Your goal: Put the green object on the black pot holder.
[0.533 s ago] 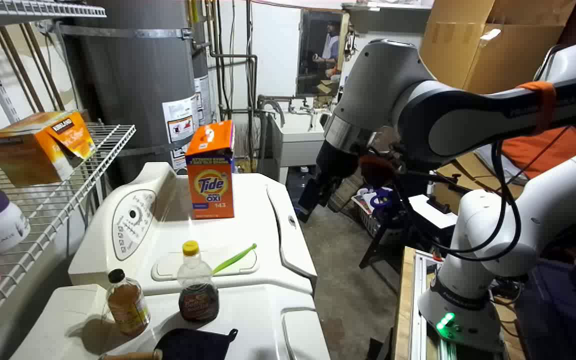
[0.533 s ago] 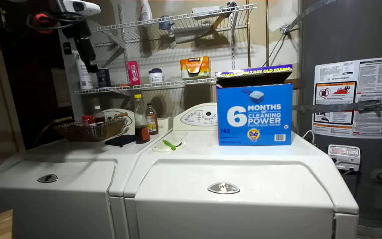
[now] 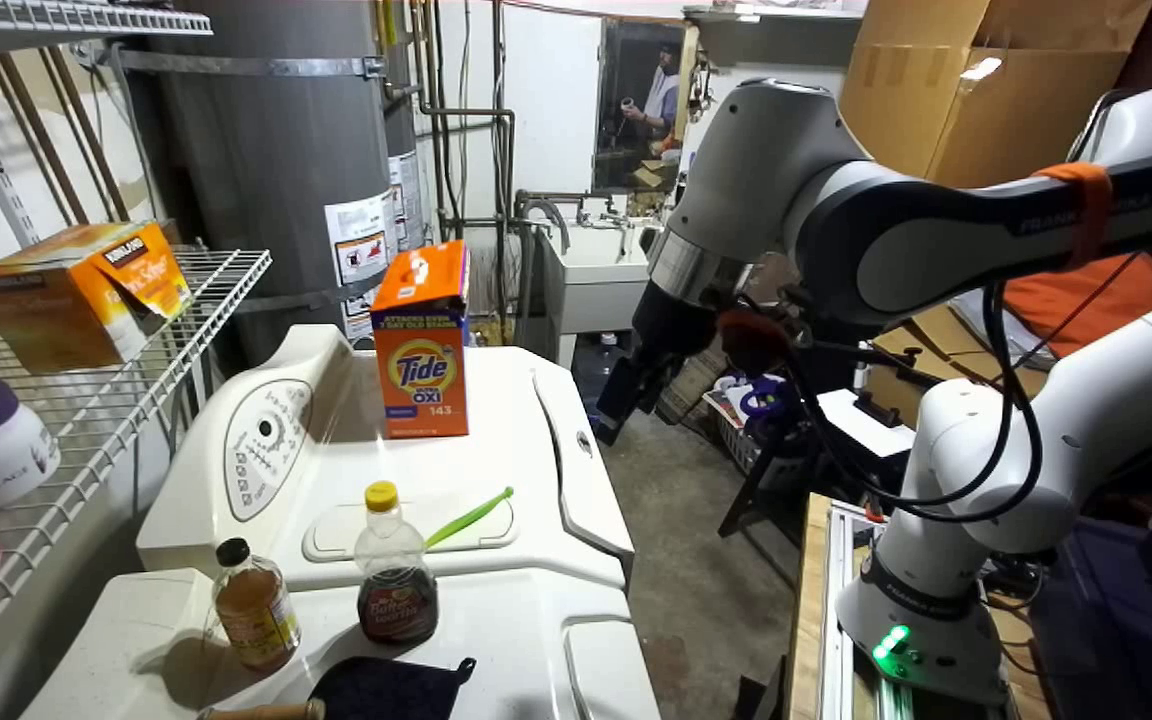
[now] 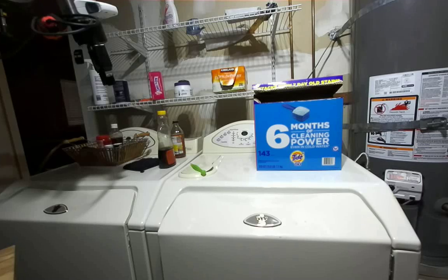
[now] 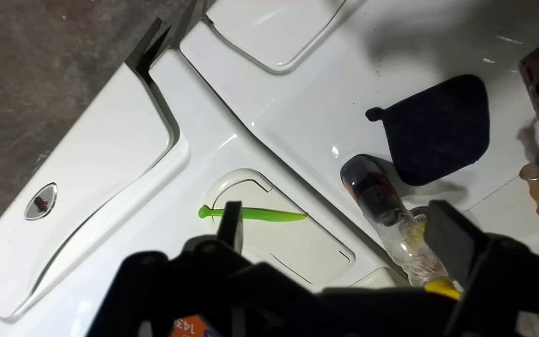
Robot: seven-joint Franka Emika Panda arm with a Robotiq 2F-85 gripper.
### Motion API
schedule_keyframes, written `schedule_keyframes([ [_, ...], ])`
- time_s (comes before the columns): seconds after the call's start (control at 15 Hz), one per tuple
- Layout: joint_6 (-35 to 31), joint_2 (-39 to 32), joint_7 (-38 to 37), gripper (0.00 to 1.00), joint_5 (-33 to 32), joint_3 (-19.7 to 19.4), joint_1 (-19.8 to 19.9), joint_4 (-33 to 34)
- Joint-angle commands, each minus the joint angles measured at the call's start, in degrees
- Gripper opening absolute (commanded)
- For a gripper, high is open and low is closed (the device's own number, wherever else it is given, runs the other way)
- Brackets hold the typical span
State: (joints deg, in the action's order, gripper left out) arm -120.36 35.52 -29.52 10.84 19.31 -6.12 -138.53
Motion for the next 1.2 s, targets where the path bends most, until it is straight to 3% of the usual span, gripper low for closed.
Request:
schedule_keyframes([
  [0.0,-2.44,-1.08,-0.96,1.00,-1.50,-0.51,1.24,-0.66],
  [0.2,-4.46,-3.16,0.45,1.00,-6.97,-0.02,3.75,-1.55],
  [0.53,-4.18,-11.81,11.15,1.00,-18.16,-3.14,5.17,1.37],
  [0.67,-7.05,-16.14,16.67,1.00,-18.81,-6.10,4.61,2.85],
  [0.73,-5.14,-11.03,12.37,1.00,-17.47,-5.16,3.69,-0.29],
  [1.13,-7.04,-15.92,16.02,1.00,-17.96,-7.14,3.59,2.12],
])
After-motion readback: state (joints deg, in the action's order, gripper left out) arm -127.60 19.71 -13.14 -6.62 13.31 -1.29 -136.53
